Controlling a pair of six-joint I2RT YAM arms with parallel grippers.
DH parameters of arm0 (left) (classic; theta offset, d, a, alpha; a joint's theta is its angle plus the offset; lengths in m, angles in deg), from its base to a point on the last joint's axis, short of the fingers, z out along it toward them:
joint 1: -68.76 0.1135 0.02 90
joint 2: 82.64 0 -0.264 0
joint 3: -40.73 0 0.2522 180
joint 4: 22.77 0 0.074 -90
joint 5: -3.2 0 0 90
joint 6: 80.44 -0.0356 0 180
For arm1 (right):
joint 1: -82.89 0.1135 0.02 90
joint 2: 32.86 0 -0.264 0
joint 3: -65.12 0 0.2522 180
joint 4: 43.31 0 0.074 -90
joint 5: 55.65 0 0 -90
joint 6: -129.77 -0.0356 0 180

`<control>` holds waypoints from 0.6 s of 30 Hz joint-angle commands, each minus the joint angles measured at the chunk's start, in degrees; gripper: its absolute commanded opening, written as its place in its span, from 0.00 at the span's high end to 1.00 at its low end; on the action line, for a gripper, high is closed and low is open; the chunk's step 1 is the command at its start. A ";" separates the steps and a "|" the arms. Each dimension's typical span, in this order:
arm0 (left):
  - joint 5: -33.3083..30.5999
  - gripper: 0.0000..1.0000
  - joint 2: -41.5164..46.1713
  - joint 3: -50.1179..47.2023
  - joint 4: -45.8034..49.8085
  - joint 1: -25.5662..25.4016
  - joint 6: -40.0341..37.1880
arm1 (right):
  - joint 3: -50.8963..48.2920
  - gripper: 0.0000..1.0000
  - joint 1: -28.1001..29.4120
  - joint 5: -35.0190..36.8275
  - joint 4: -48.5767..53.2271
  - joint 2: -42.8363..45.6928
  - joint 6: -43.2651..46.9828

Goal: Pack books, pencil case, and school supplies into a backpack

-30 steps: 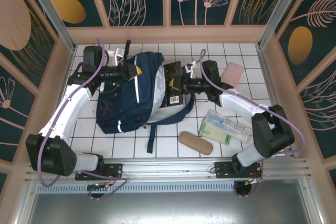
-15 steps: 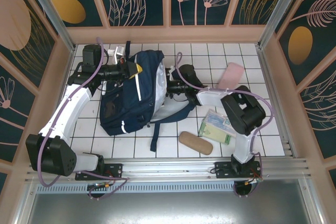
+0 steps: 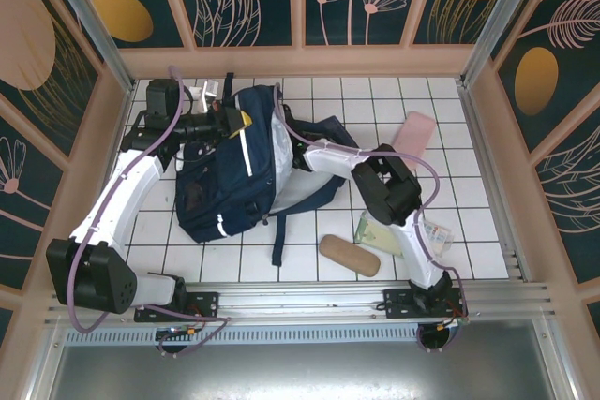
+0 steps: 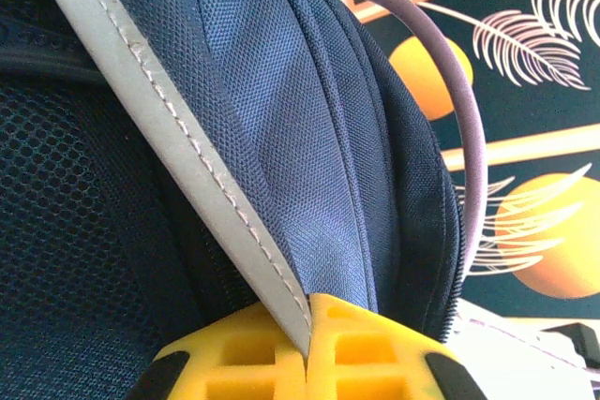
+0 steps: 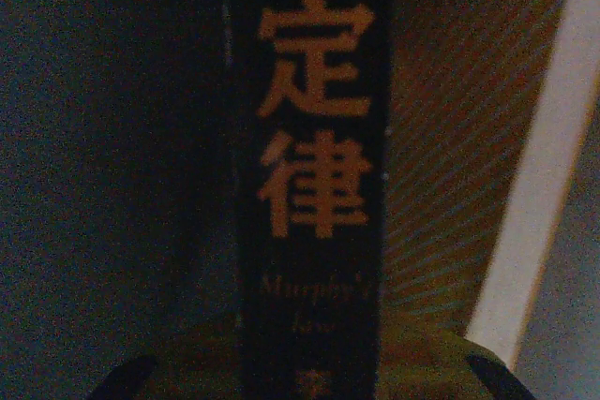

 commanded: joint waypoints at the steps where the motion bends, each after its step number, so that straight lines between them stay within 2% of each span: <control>1: 3.60 1.00 1.14 2.20 -8.03 -0.79 0.32 | 4.94 0.82 1.75 4.28 7.29 -3.58 4.30; 3: 2.86 1.00 1.17 2.37 -7.08 -0.68 -0.20 | 5.86 0.63 1.85 4.59 8.47 -4.17 5.35; 5: 2.21 1.00 1.40 2.38 -6.42 -0.68 -0.73 | 5.40 0.49 1.86 5.43 9.17 -3.00 7.32; 8: 0.55 1.00 1.82 2.98 -4.03 -0.44 -2.47 | 1.47 0.36 1.60 6.56 6.80 1.68 9.98; 12: -1.84 1.00 2.17 2.89 -1.93 0.24 -3.47 | -5.99 0.28 0.74 6.87 1.86 8.64 12.24; 16: -3.62 1.00 2.60 2.23 -1.10 0.92 -3.93 | -11.06 0.26 -0.42 6.28 0.98 14.35 15.24; 18: -4.46 1.00 2.70 1.86 -0.86 1.14 -3.93 | -13.31 0.15 -0.95 6.47 1.29 16.67 16.87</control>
